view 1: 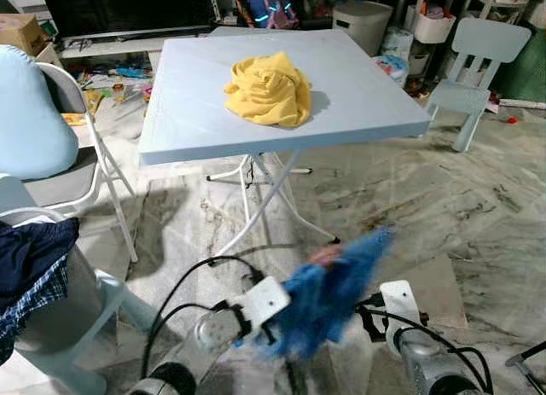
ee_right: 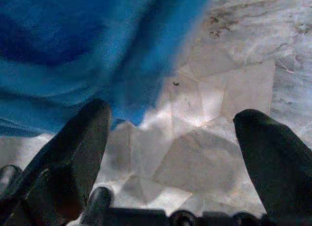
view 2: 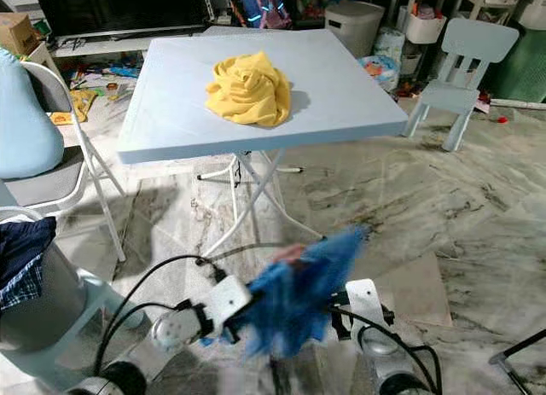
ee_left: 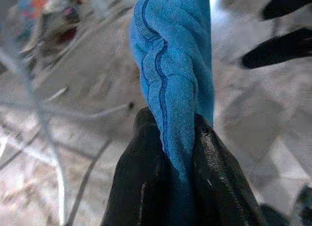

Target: Hang hanger

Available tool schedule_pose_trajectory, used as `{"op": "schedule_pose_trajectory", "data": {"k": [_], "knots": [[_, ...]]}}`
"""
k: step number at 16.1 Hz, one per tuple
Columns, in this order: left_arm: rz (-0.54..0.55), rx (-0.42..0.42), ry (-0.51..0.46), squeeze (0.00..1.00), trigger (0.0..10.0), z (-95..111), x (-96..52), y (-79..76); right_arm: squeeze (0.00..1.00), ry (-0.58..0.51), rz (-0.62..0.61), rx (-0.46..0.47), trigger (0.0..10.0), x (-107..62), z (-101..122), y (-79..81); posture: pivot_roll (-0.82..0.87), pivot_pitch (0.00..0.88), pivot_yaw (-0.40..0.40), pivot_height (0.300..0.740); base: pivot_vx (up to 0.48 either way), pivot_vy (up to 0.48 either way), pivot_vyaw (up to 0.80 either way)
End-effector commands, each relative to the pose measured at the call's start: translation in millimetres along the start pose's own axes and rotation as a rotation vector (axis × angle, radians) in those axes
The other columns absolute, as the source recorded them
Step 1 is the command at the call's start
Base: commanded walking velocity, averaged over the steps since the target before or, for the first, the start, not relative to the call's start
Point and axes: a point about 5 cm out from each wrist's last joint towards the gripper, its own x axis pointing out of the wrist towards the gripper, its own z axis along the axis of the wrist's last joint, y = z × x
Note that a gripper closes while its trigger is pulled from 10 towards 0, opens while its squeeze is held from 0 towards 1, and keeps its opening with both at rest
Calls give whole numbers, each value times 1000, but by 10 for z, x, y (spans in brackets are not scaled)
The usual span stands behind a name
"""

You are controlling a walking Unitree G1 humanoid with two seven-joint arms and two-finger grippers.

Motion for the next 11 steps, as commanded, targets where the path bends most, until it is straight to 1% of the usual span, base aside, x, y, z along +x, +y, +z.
{"op": "schedule_pose_trajectory", "data": {"k": [1, 3, 5, 6, 7, 9, 10, 11], "knots": [[-14, -22, -18, 0, 10000, 26, -1, 31, 0, -40, 12, 18, 10000, 17, 110, -34, 12, 51, 30, 740, 0, 0, 0], [-32, -58, -11, 0, 10000, 7, -15, 53, 0, -84, 63, 27, 10000, 25, 219, -74, 5, 57, 41, 740, 0, 0, 0], [-61, -149, -16, 0, 10000, -7, -27, 62, 0, -129, 99, -7, 10000, 20, 315, -140, 3, 64, 48, 740, 0, 0, 0], [-74, -176, -13, 0, 10000, -20, -38, 63, 0, -160, 130, -12, 10000, 16, 383, -173, 1, 69, 54, 740, 0, 0, 0], [-79, -178, -13, 0, 10000, -25, -46, 67, 0, -190, 165, -18, 10000, 10, 452, -193, -2, 70, 55, 740, 0, 0, 0], [-89, -192, -21, 0, 10000, -23, -48, 58, 0, -210, 185, -61, 10000, 6, 503, -201, -6, 72, 57, 740, 0, 0, 0], [-117, -193, -38, 0, 10000, 6, -25, 19, 0, -214, 184, -92, 10000, 9, 515, -185, -8, 72, 58, 740, 0, 0, 0], [-139, -197, -53, 0, 10000, 38, -4, -4, 0, -215, 193, -91, 10000, 15, 522, -148, -7, 72, 58, 740, 0, 0, 0]]}}
